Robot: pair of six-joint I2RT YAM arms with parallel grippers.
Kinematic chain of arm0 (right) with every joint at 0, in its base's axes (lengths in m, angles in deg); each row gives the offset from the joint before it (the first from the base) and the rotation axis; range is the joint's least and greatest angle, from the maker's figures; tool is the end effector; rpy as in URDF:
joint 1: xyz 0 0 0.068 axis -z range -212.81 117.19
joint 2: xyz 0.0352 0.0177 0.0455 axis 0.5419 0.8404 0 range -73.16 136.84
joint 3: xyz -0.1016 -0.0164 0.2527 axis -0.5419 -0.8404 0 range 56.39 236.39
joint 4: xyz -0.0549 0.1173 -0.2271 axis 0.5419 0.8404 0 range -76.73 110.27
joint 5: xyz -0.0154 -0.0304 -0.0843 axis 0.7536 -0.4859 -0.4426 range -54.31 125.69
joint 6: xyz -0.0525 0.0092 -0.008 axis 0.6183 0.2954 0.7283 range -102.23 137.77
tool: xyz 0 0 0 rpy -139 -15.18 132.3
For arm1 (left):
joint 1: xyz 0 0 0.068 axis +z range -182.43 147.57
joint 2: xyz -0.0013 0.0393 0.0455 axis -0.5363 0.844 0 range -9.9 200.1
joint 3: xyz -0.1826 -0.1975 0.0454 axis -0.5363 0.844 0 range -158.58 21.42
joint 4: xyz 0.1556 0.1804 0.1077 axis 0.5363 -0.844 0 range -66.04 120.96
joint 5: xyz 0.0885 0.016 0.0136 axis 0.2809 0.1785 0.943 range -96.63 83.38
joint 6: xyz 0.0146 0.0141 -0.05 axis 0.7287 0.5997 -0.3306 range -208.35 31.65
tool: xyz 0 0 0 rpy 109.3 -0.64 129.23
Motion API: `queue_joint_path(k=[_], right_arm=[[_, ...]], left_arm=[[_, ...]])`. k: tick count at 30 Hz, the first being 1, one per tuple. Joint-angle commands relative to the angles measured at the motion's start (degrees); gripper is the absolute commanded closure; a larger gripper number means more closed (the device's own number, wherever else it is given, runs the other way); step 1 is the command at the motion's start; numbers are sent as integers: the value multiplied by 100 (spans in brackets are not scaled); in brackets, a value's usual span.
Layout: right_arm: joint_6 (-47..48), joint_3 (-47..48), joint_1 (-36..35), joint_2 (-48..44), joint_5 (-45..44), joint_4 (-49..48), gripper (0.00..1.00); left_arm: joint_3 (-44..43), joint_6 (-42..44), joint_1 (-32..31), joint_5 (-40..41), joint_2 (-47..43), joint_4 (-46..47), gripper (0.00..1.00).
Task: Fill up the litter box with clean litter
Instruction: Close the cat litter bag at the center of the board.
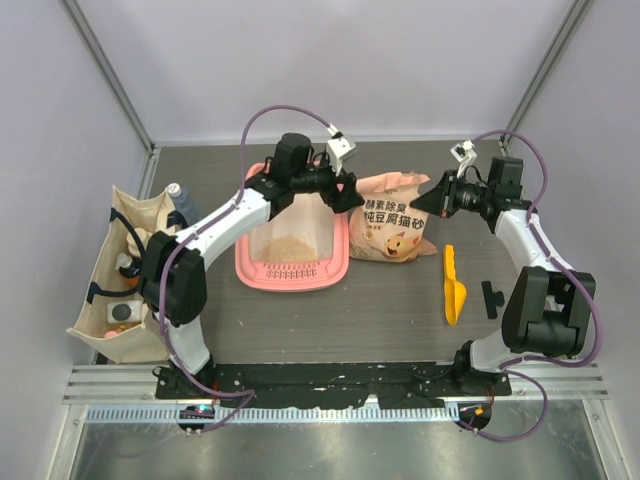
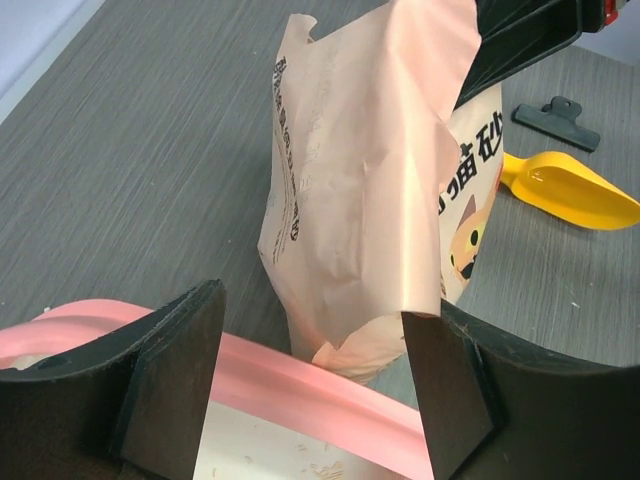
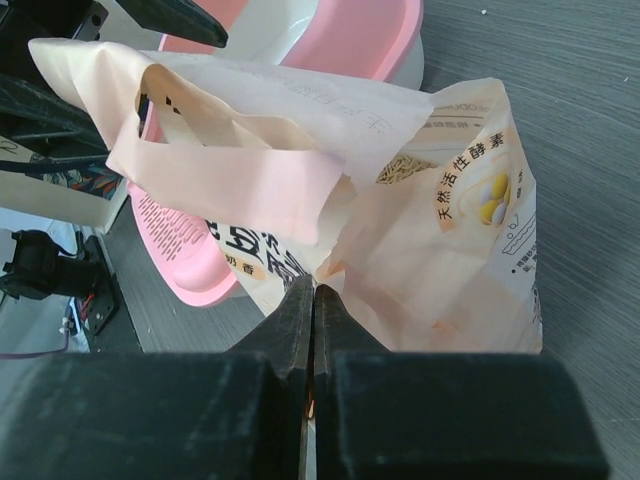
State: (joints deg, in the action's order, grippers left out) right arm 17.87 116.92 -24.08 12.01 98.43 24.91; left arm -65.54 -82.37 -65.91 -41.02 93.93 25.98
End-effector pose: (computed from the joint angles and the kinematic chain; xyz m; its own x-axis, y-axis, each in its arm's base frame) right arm 0.3193 -0.0170 0.2756 -0.5837 0.0888 -0.8071 -0.6399 0.5616 0.5246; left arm 0.3483 -0.2545 0.3177 -0.2158 0.2457 -0.9450 0.9199 0.3756 -0.1124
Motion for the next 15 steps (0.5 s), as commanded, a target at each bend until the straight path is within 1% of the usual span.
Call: queue_joint_path(k=[1,2,5,6,7,8,10,11,13,15], right_arm=[[-1,292,85,-220,-113,-162,98],[-1,284,85,-228,-130,-171,99],[-185,284,94,-229,-192,-223,98],[-255,275,85,-228,-227,-250,99],[-282,284,85,-237,-245,-267,99],[-291,301,94,-220,-253,-276,99],[-309,327,94,-211,-288,-267,98],[-317,336,94,-202,-297,-250,99],[-326,371,94,-176,-341,-232,99],[-326,398,94,-167,-359,-206,99]], left_arm=[[-110,-106,192,-550,-74,-90,27],[-146,-79,210,-882,-82,-196,27],[-111,17,245,-1349,-135,-443,27],[11,52,236,-1377,-187,-434,27],[117,26,245,-1316,-214,-199,27],[370,-61,236,-1002,-249,38,28],[513,-281,227,-789,-215,644,29],[504,-299,227,-710,-162,708,32],[364,-544,219,-691,39,866,33],[154,-571,192,-683,181,858,37]])
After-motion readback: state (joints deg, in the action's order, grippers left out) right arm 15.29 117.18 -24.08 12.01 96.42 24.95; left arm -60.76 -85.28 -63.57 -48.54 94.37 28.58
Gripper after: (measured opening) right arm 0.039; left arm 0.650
